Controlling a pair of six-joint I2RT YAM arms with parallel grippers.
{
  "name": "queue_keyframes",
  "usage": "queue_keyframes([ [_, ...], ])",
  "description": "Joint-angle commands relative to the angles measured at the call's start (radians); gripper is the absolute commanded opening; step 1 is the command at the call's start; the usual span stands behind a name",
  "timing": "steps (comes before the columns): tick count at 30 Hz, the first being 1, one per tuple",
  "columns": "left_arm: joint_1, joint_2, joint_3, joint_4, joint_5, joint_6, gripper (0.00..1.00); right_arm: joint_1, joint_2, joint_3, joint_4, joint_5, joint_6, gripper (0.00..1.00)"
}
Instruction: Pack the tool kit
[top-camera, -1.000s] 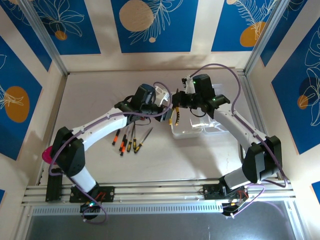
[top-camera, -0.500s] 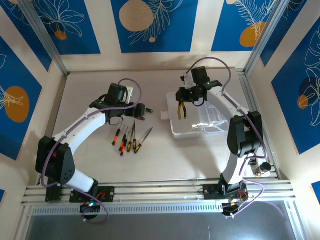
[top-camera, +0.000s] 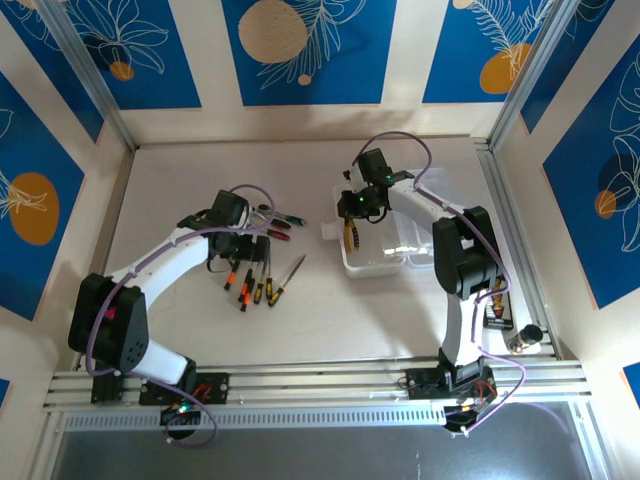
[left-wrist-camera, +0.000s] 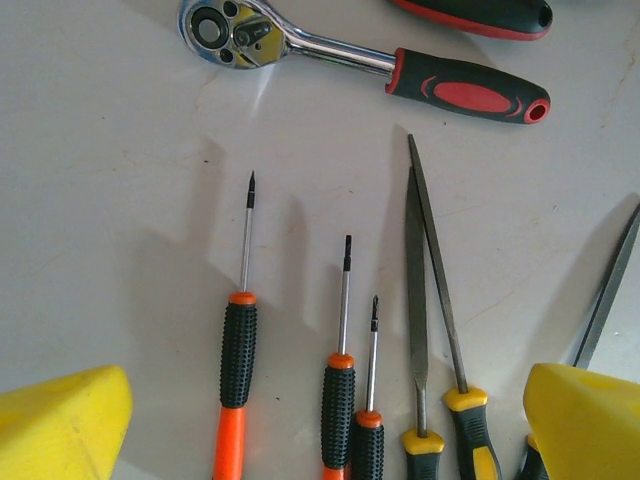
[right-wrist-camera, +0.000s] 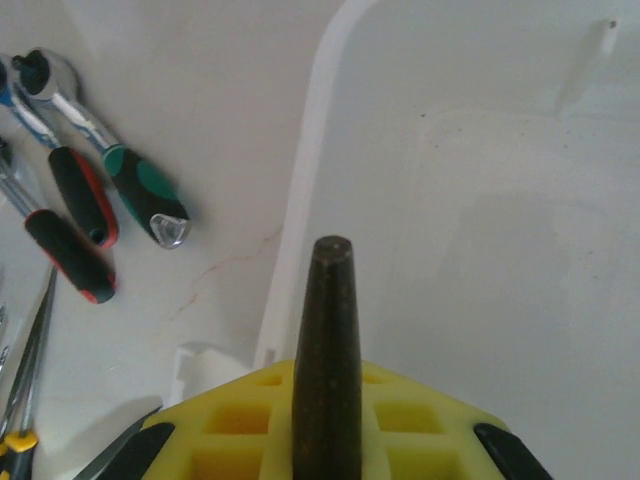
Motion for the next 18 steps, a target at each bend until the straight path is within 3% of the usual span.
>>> queue_keyframes([
  [1,0.02,-0.015,-0.024,-0.002,-0.028,0.001,1.0,0.003,0.019,0.01,0.03,0.021,0.026,0.09],
  [15,0.087,0.056,0.002,0.069,0.013,-0.043,1.0,0.022,-0.013,0.088,-0.065,0.095,-0.01,0.49],
  [18,0.098,0.097,0.053,0.06,-0.01,-0.053,1.0,0.035,-0.041,0.114,-0.099,0.116,-0.025,0.64],
])
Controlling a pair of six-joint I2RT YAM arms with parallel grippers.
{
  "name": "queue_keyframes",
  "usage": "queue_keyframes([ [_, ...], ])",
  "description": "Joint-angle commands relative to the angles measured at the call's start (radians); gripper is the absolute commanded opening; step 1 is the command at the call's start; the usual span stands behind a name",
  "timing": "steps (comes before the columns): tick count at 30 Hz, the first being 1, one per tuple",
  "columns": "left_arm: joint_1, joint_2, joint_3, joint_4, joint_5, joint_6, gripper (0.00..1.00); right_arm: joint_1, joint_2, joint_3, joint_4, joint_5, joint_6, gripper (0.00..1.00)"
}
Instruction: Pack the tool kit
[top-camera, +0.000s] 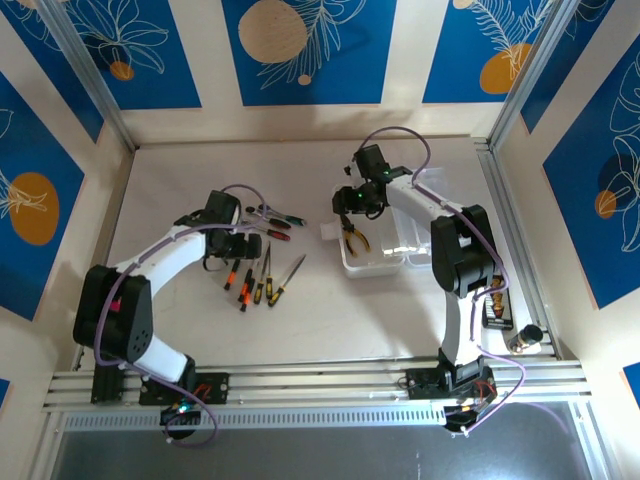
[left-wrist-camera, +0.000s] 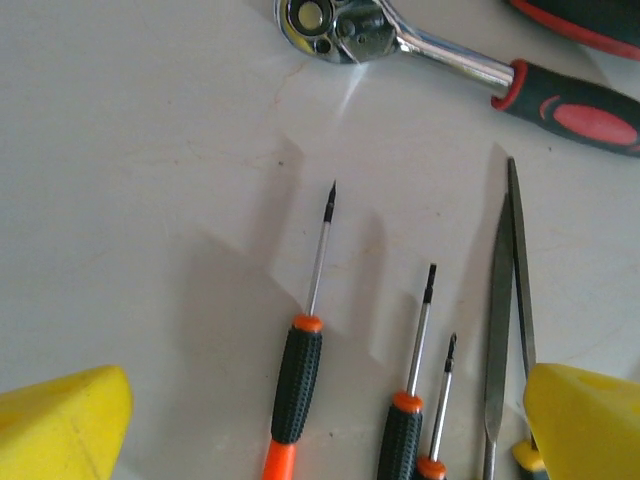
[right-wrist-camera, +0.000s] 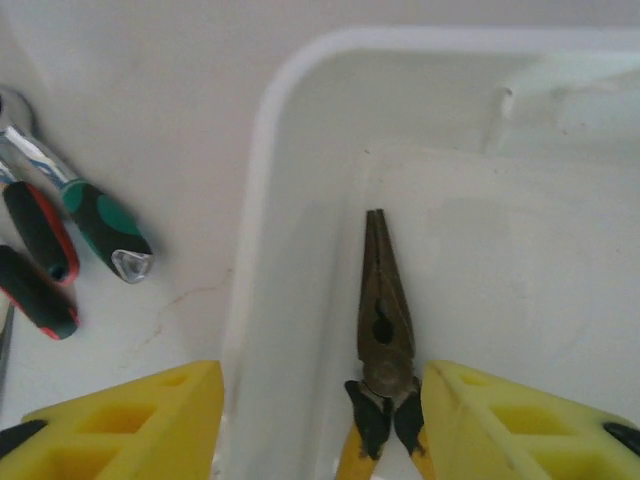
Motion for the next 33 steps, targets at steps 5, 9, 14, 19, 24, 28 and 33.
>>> queue_keyframes([
  [5,0.035,0.145,0.163,0.001,-0.048,-0.034,1.0,0.061,-0.115,0.068,-0.108,0.065,-0.051,0.92],
  [9,0.034,0.249,0.25,0.006,-0.088,-0.027,1.0,0.092,-0.154,0.055,-0.125,0.072,-0.062,0.97],
  [14,0.035,0.367,0.36,0.005,-0.089,-0.029,0.95,0.109,-0.19,0.025,-0.13,0.072,-0.067,0.98],
  [19,0.034,0.448,0.452,-0.012,-0.063,-0.031,0.86,0.109,-0.212,-0.002,-0.131,0.075,-0.072,0.98],
  [24,0.033,0.477,0.445,-0.023,-0.068,-0.03,0.77,0.101,-0.224,-0.031,-0.125,0.072,-0.07,0.98],
  [28,0.035,0.471,0.389,-0.008,-0.055,-0.036,0.73,0.089,-0.227,-0.05,-0.115,0.058,-0.064,0.98],
  [33,0.033,0.481,0.347,0.012,-0.04,-0.042,0.68,0.087,-0.223,-0.052,-0.113,0.049,-0.061,0.98],
])
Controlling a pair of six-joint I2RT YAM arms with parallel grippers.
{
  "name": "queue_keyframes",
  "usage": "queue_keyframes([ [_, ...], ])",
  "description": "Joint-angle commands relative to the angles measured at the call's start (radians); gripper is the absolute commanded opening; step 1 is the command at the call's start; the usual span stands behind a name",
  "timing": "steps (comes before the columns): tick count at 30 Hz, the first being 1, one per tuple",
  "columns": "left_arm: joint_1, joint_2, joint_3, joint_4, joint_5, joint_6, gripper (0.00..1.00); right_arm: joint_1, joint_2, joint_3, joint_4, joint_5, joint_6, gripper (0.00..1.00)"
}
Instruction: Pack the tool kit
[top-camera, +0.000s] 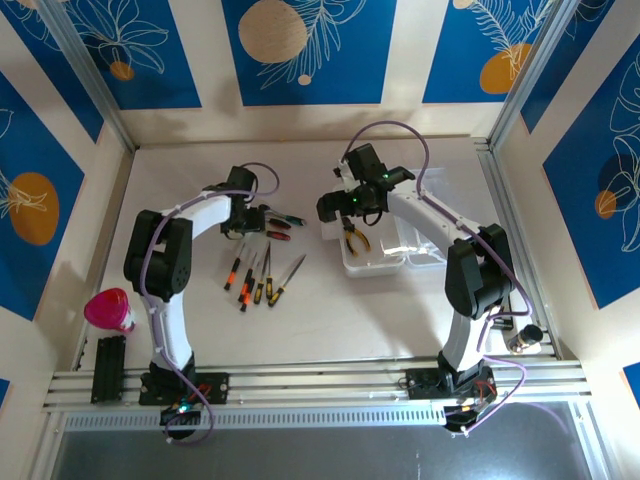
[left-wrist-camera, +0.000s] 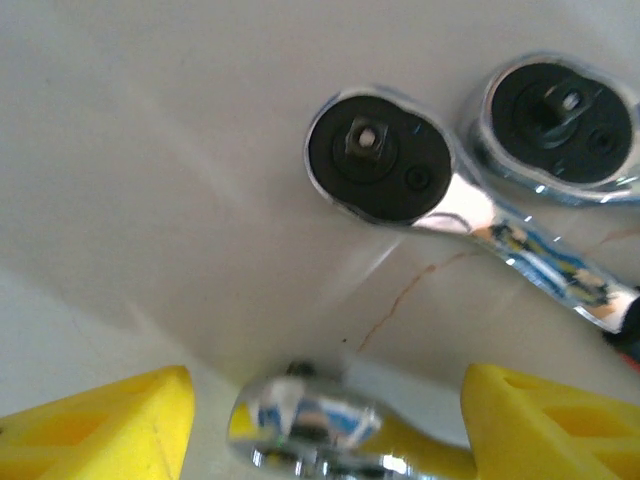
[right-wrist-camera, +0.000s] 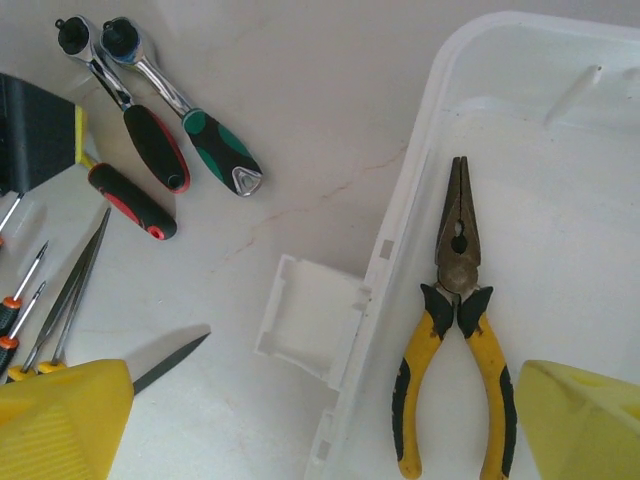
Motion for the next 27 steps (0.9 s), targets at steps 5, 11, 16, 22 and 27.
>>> queue_keyframes([
  [5,0.007,0.032,-0.041,-0.006,0.032,-0.009,0.61,-0.003,-0.041,-0.01,-0.005,-0.014,-0.005,0.98],
  [11,0.004,0.023,-0.047,-0.004,0.04,-0.005,0.56,-0.003,-0.044,-0.005,-0.012,-0.013,-0.006,0.98],
  [16,0.005,-0.054,-0.062,0.003,0.017,0.021,0.62,-0.002,-0.045,-0.002,-0.02,-0.013,-0.009,0.98],
  [22,0.007,-0.167,-0.068,-0.043,0.003,-0.009,0.76,-0.004,-0.046,-0.005,-0.017,-0.017,-0.013,0.98],
  [27,0.006,-0.277,-0.145,0.005,0.081,-0.195,0.92,-0.007,-0.05,-0.019,-0.006,-0.024,-0.015,0.98],
])
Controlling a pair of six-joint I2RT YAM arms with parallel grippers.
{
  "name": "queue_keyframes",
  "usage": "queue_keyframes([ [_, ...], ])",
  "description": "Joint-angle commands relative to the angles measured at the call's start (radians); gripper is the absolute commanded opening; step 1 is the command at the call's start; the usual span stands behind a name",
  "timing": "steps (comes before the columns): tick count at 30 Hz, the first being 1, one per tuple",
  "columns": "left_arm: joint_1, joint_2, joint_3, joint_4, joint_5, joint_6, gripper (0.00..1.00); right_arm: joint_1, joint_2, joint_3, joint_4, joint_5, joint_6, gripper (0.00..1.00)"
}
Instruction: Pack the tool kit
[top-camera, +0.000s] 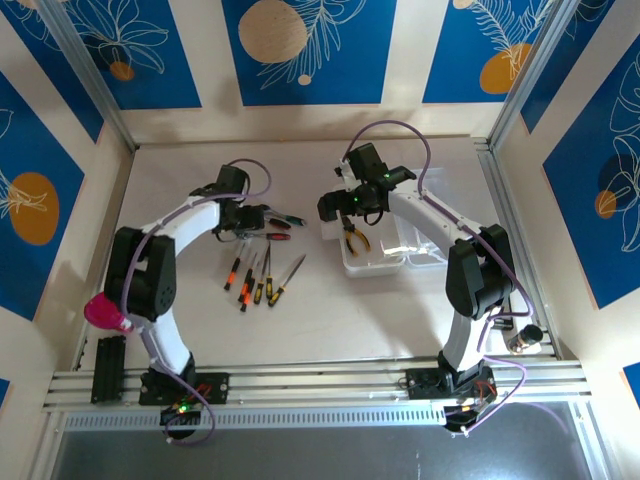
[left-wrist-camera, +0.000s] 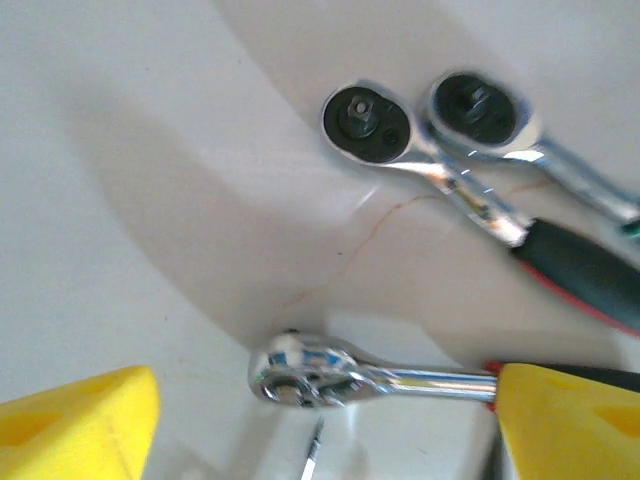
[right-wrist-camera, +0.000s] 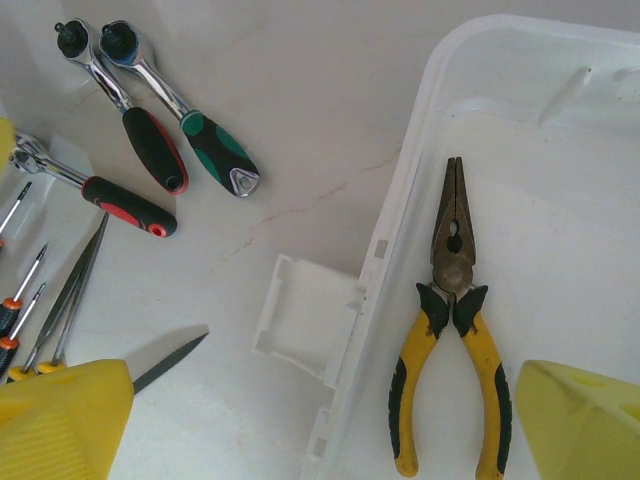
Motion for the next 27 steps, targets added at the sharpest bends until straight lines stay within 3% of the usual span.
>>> queue_keyframes([
  [1,0.005,-0.069,-0.047,0.011,0.07,-0.175,0.95,-0.008,-0.049,-0.024,0.003,-0.027,-0.015,0.98],
  [7,-0.019,-0.075,-0.121,0.104,0.148,-0.464,0.99,-0.012,-0.051,-0.038,0.024,-0.049,-0.009,0.98],
  [12,-0.069,-0.047,-0.095,0.049,0.056,-0.604,0.98,-0.016,-0.059,-0.054,0.043,-0.057,-0.003,0.98],
  [27,-0.082,0.115,-0.015,0.016,-0.02,-0.657,0.72,-0.053,-0.09,-0.124,0.085,-0.085,0.004,0.98],
])
